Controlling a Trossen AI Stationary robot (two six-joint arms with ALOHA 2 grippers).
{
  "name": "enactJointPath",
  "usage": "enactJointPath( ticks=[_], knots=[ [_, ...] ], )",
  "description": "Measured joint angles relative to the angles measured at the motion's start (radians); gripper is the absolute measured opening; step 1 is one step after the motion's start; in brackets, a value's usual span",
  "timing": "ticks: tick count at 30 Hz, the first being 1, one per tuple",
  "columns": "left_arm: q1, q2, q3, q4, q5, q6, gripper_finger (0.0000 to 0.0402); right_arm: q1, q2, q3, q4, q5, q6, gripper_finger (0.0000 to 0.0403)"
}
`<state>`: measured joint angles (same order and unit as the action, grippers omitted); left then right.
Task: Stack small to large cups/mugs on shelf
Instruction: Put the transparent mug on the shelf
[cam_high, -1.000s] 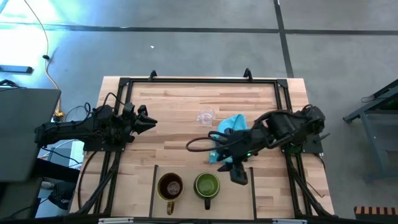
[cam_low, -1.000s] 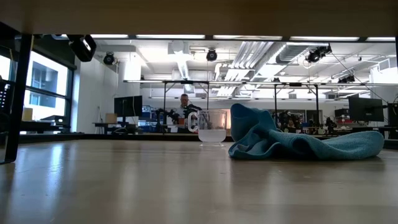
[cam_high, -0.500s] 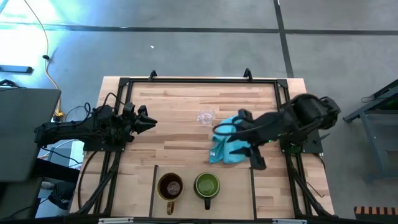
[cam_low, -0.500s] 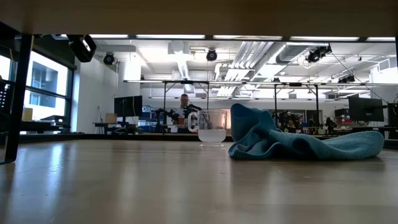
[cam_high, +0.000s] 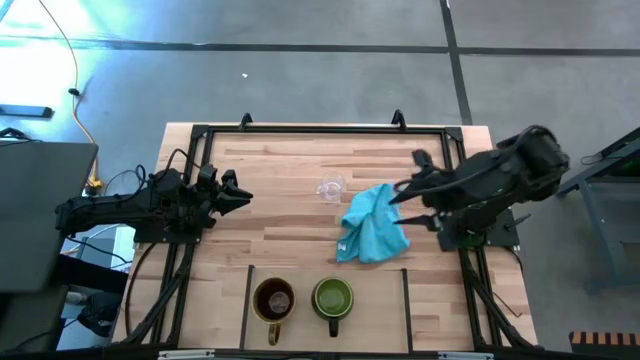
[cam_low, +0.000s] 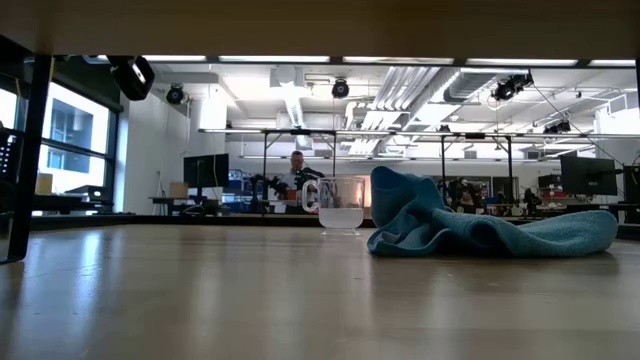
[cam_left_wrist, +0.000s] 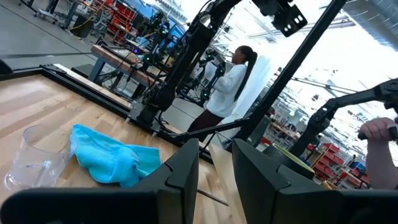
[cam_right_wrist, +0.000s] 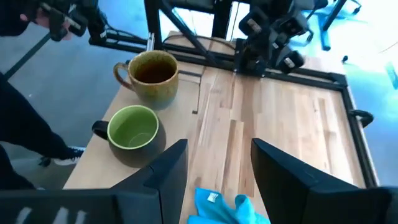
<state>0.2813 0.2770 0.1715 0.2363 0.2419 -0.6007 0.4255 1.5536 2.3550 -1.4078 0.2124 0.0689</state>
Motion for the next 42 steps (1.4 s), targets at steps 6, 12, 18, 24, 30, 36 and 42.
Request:
enactJointPath(
  ticks=[6,12,18,24,30,36,42],
  knots=[
    [0.000,0.000,0.000,0.000,0.000,0.000,0.0085,0.000,-0.040,0.000,0.001,0.008,-0.034,0.0167],
    [0.000,0.000,0.000,0.000,0.000,0.000,0.0085,0.000,-0.053,-0.002,-0.003,0.009,-0.089,0.0167],
    [0.000,0.000,0.000,0.000,0.000,0.000,0.0085,0.000,-0.078,-0.002,-0.002,0.017,-0.113,0.0167],
    [0.000,0.000,0.000,-0.001,0.000,0.009,0.0085,0.025,-0.122,-0.002,0.038,0.067,-0.157,0.0167],
    [0.000,0.000,0.000,-0.001,0.000,0.014,0.0085,0.054,-0.183,-0.002,0.061,0.086,-0.182,0.0167],
    [0.000,0.000,0.000,-0.001,0.000,0.020,0.0085,0.081,-0.230,-0.002,0.065,0.085,-0.200,0.0167],
    [0.000,0.000,0.000,-0.001,-0.009,0.020,0.0085,0.106,-0.273,-0.049,0.098,0.085,-0.216,0.0167]
  ],
)
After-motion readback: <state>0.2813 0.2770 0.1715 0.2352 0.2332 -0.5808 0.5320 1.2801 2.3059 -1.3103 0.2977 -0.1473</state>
